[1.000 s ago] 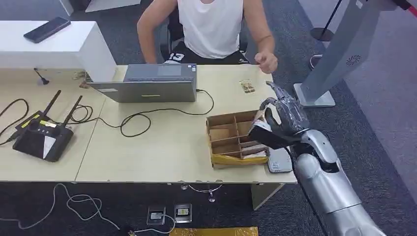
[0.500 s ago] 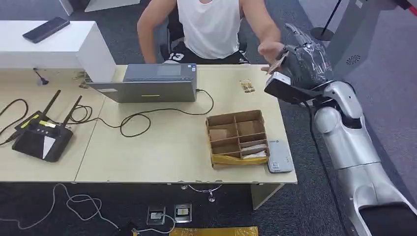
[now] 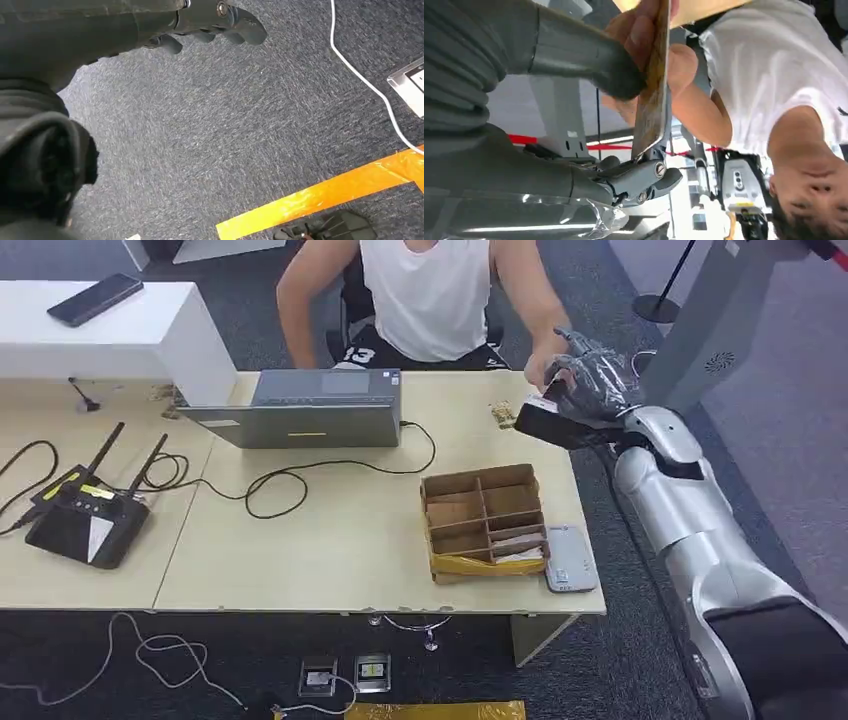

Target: Pass the card to the sensor for recognition and then transmit it.

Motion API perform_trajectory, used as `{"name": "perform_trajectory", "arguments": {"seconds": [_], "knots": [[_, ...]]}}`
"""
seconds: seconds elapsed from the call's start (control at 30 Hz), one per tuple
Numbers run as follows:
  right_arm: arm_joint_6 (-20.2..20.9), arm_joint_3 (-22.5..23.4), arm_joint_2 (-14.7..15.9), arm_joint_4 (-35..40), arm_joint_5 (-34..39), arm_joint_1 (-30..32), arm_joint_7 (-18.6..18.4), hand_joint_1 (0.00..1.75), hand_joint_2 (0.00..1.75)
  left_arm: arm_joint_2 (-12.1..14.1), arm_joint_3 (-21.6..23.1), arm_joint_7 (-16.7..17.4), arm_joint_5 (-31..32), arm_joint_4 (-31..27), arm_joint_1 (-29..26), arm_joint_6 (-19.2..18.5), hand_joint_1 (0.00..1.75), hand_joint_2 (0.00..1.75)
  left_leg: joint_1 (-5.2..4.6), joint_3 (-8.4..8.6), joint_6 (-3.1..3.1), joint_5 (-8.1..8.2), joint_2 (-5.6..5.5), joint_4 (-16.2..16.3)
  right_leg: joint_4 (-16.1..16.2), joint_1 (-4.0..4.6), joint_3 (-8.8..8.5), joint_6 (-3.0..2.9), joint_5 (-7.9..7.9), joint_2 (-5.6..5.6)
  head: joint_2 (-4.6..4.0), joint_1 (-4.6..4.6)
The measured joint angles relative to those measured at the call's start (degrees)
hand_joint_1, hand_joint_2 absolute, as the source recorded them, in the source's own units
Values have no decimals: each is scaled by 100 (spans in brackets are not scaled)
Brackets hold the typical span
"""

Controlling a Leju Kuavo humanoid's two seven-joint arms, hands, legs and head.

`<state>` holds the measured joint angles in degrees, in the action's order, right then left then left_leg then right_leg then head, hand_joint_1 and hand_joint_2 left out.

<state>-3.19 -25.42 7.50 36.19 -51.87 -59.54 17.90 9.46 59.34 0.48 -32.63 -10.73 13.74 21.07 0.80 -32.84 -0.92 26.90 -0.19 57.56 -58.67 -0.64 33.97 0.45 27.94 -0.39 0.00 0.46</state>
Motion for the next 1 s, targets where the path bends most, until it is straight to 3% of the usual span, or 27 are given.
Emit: {"name": "perform_trajectory", "arguments": {"seconds": [0.3,0.57,0.7,0.83,1.0], "knots": [[-600,-85,-22,-513,-7,-3,33,0,175,-9,0,0,-50,0,-33,48,0,0,1,1,0,0,1,0,0,0,2,0,0,5,0,-2],[-2595,-35,177,-524,164,-23,402,0,175,-20,0,-37,-127,0,-106,214,0,0,0,6,0,0,3,3,2,0,3,0,0,7,0,0],[-3159,92,306,-509,241,-74,474,0,175,-120,2,481,-13,0,92,155,0,0,-2,6,1,0,2,5,3,-3,2,5,-4,7,0,-2],[-3362,499,476,-381,-20,-107,476,0,175,-168,2,614,-67,-4,226,196,0,0,-2,14,1,-1,8,7,3,-4,0,10,-8,10,0,-4],[-3366,1616,796,-74,-429,-106,909,0,175,-186,2,614,-149,-2,164,269,0,0,-2,8,2,2,8,7,5,-5,1,10,-8,7,0,-2]]}}
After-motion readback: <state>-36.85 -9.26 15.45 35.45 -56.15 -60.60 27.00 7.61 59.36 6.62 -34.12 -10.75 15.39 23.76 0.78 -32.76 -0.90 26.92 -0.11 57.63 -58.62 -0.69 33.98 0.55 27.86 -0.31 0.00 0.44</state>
